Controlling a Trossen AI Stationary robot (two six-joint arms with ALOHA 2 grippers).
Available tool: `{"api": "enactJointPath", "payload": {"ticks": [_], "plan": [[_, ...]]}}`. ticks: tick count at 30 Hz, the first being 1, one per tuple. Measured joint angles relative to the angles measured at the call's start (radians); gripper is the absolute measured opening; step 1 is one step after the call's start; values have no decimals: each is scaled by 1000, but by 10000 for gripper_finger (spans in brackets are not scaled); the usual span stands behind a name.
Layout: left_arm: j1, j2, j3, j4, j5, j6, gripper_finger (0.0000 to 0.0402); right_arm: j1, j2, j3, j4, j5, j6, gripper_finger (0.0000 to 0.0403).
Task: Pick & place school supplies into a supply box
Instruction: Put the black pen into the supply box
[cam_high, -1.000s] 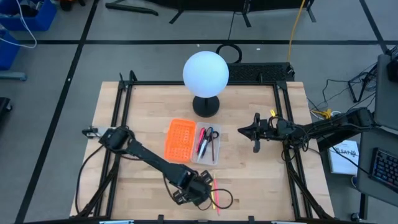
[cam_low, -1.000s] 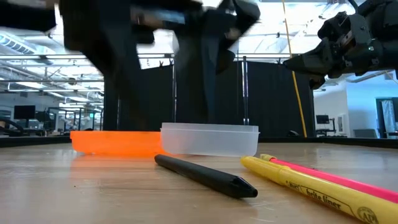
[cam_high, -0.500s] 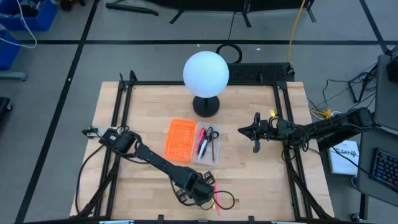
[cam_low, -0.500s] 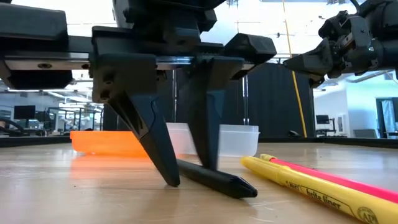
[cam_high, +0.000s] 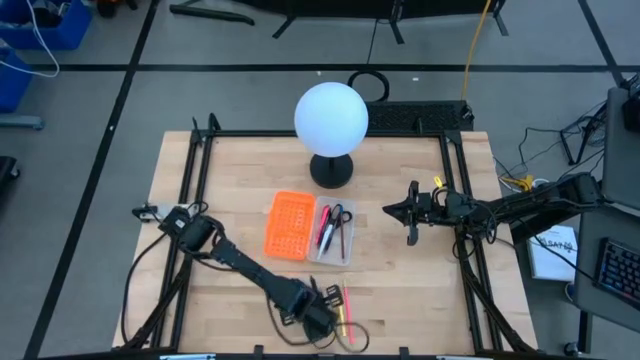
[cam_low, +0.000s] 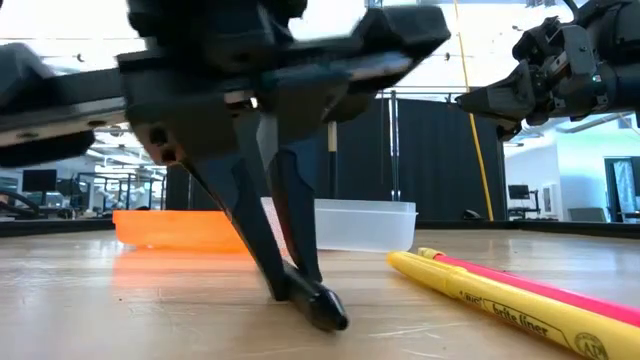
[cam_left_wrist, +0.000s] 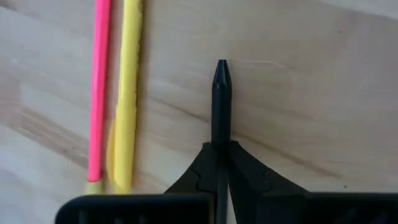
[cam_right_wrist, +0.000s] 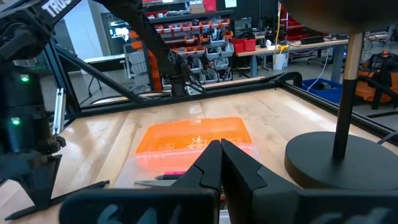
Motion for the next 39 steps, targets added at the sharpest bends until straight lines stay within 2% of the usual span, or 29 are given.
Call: {"api": "enactJointPath", "payload": {"ticks": [5,12,18,20,24,26,29,35,39], "plan": [[-26,-21,-7,-83,-143,104,17,0,0,0,0,1,0,0],[-19,-77,-9,-186,-161,158,2,0,0,0,0,1,0,0],[-15,-96,-8,-224,-237,267,2,0,0,0,-1,1,20,0],[-16,-101,-8,-225,-217,252,3,0,0,0,-4,1,35,0],[-14,-105,-6,-221,-97,238,5,0,0,0,-12,1,45,0],[-13,-105,-6,-202,-74,233,13,0,0,0,-22,1,45,0],[-9,-105,-5,-164,-60,214,36,0,0,0,-27,1,45,0],[26,-105,-5,-166,113,270,93,0,0,0,-27,1,65,0],[57,-105,-5,-166,137,313,109,0,0,0,-27,1,66,0]]}}
